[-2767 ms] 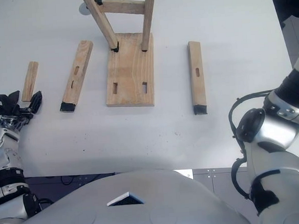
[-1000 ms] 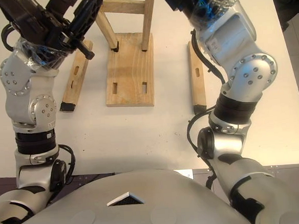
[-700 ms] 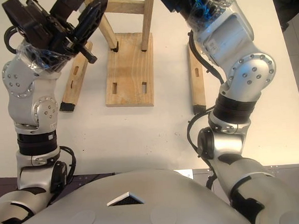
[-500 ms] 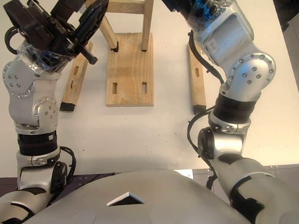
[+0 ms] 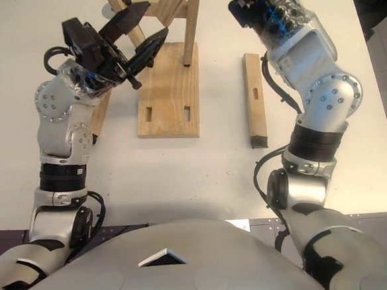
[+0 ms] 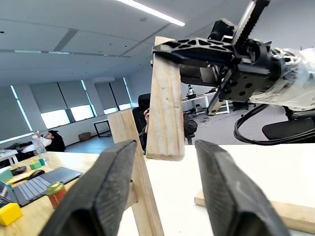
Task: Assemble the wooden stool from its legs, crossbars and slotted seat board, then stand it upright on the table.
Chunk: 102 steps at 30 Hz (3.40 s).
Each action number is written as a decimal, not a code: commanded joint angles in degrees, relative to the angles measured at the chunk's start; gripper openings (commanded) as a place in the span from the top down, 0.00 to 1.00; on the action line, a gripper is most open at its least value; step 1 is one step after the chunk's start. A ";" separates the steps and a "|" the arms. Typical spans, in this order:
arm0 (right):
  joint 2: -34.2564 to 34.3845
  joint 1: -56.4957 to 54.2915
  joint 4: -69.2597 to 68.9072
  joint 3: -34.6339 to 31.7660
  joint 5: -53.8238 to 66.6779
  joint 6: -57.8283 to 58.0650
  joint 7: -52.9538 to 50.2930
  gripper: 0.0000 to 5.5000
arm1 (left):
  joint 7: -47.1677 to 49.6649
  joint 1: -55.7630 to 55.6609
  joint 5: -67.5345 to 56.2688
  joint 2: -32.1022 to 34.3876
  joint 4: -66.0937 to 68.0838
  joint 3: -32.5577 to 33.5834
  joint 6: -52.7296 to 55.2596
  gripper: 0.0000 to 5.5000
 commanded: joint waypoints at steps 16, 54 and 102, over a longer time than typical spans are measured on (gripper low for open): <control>-8.93 23.06 0.27 -4.54 -21.31 -12.35 8.56 0.93 | 33.02 9.73 1.36 -15.43 5.05 18.44 -13.73 0.46; -7.71 30.30 2.81 1.55 -41.24 -29.66 6.37 0.93 | 34.30 10.86 0.59 -10.23 1.43 21.67 -4.49 0.46; -30.23 29.38 2.81 12.90 -57.88 -9.29 26.21 0.58 | 40.83 15.25 2.04 -12.80 -10.53 21.29 -1.52 0.46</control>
